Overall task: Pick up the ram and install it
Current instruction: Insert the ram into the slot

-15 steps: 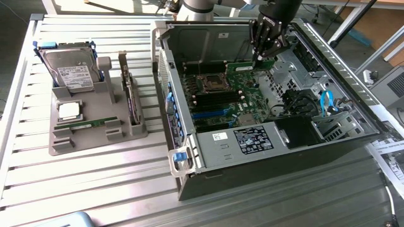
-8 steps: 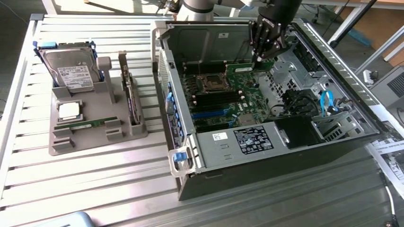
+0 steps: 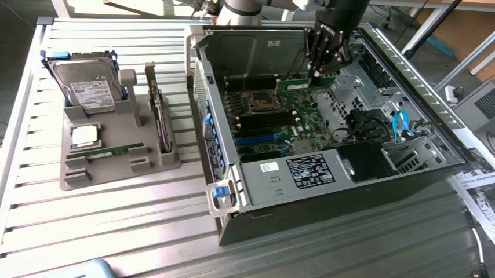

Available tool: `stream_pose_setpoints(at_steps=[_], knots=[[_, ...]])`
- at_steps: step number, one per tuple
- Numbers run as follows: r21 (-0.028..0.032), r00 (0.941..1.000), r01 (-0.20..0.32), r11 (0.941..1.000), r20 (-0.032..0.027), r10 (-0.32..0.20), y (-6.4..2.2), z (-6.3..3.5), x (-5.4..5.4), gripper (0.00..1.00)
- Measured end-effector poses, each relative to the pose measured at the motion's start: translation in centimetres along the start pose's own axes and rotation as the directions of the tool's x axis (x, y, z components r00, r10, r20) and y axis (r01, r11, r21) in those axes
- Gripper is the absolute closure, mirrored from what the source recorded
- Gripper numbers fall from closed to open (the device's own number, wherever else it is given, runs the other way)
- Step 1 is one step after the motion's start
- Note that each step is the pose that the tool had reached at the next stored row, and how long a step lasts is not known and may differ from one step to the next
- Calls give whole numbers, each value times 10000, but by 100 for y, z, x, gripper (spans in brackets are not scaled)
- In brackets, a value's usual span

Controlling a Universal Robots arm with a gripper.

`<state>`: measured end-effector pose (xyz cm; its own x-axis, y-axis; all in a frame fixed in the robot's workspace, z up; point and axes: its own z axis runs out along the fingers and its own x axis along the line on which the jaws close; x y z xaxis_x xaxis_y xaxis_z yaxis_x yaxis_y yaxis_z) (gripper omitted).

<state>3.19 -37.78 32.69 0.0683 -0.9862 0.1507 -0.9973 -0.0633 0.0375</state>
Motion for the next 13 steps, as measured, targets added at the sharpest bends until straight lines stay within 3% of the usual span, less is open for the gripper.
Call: stream_pose_setpoints(at_steps=[13], knots=[[1, 10000, 0, 10000, 1, 0, -2, 56, -12, 86]])
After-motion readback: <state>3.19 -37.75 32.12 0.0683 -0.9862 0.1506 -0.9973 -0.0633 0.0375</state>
